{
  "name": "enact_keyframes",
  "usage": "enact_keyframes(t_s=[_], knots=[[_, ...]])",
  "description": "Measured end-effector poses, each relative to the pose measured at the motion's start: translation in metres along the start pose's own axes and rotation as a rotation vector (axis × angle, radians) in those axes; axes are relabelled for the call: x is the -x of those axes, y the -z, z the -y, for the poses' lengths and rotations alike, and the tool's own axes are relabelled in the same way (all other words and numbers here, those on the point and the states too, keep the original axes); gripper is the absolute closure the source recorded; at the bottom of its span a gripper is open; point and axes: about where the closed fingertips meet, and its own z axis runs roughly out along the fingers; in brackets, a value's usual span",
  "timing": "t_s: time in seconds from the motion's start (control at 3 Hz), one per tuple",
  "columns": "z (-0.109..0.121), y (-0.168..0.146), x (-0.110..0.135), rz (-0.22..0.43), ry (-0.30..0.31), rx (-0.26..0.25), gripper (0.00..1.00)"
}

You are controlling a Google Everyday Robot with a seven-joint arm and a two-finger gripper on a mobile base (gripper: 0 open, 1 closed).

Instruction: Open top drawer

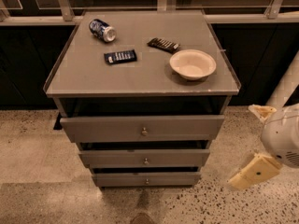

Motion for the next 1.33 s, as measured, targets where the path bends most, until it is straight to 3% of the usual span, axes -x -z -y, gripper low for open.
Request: enact_keyframes(t_s=[0.33,0.67,1.0,1.33], knots=[[-0.01,-0.038,-0.028,0.066,-0.147,0.03,0.0],[-0.006,-0.089,-0.044,0.196,-0.276,0.046,0.0],[0.011,-0.131,-0.042,0.29,-0.319,0.047,0.0],[0.011,-0.136,-0.044,0.291,-0.324,0.054,0.19]])
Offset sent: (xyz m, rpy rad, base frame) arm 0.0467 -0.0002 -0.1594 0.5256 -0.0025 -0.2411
